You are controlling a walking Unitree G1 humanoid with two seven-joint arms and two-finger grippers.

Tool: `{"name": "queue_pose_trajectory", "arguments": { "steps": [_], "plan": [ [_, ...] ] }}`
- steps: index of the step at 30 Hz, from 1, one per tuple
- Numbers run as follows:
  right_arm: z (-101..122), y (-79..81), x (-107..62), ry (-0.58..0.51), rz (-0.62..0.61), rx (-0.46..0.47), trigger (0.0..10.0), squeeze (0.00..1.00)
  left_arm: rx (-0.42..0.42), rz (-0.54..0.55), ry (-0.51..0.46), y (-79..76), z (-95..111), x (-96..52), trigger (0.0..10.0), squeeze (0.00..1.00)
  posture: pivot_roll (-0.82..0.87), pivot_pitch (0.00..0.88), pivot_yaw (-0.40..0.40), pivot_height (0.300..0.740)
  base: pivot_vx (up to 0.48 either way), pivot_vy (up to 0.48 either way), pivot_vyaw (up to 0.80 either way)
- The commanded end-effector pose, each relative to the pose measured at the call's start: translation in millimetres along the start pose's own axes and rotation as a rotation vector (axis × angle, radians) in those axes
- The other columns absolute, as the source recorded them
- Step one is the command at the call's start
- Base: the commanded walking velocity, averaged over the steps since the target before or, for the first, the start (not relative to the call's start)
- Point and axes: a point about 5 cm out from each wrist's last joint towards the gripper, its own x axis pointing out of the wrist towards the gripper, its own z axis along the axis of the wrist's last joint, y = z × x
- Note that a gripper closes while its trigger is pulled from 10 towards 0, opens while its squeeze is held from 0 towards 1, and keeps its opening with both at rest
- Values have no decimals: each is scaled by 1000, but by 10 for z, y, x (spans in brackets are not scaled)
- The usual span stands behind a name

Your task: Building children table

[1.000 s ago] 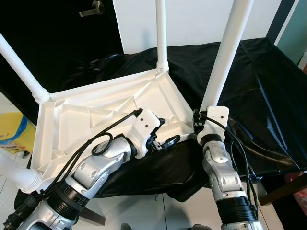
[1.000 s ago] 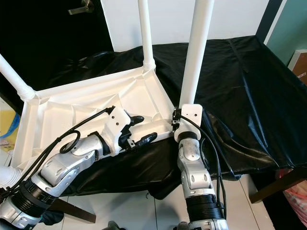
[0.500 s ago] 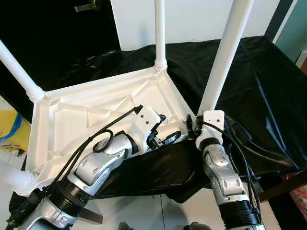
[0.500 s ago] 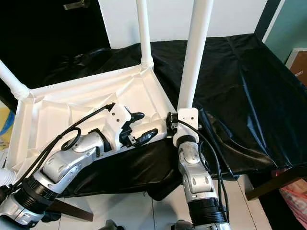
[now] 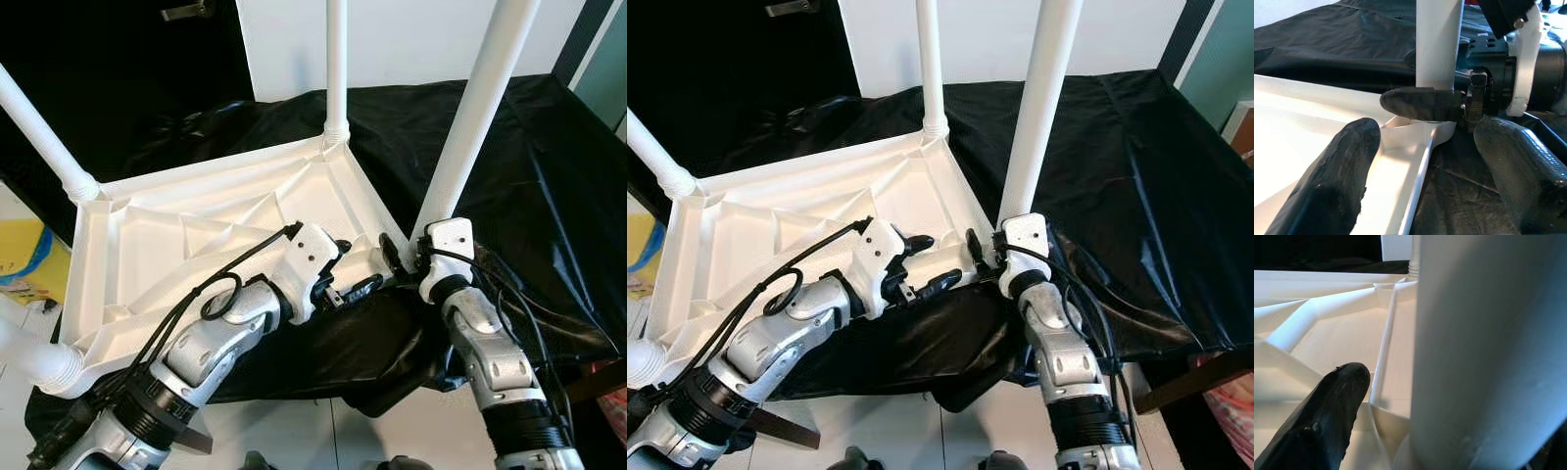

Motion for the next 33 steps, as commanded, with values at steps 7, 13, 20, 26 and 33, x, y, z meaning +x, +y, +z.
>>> {"name": "queue_pose_trajectory", "arguments": {
  "steps": [7,13,20,26,33],
  "plan": [
    [14,-50,125,0,288,-12,10000,0,48,-154,21,-93,-46,-17,10000,0,-57,34,54,740,0,0,0],
    [23,-92,205,8,393,-14,10000,0,57,-163,26,-83,-43,-4,10000,0,-51,21,48,740,0,0,0],
    [14,-119,239,23,458,-41,2314,0,64,-171,22,-107,-54,16,10000,0,-46,18,47,740,0,0,0],
    [-57,-198,232,51,465,-34,0,0,64,-164,29,-99,-73,-22,10000,0,-37,29,39,740,0,0,0],
    [-118,-233,222,71,433,-28,10000,0,62,-151,32,-77,-83,-41,10000,0,-36,35,35,740,0,0,0]
  ]
}}
